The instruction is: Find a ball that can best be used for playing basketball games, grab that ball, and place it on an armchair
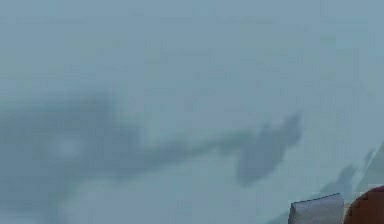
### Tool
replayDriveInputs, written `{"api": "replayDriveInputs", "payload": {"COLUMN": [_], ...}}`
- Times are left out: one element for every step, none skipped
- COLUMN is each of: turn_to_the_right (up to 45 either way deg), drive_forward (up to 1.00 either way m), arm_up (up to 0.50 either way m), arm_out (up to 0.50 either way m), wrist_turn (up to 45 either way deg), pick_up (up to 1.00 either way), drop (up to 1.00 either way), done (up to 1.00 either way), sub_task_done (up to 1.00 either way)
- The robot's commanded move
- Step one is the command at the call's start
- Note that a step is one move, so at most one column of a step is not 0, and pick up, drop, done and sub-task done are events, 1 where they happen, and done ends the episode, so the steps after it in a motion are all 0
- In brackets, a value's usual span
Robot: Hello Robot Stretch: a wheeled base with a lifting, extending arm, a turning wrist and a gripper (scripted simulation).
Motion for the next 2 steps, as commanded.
{"api": "replayDriveInputs", "payload": {"turn_to_the_right": [0.0, -45.0], "drive_forward": [0.00, 0.00], "arm_up": [0.00, 0.00], "arm_out": [-0.42, 0.00], "wrist_turn": [0.0, 0.0], "pick_up": [0.00, 0.00], "drop": [0.00, 0.00], "done": [0.00, 0.00], "sub_task_done": [0.00, 0.00]}}
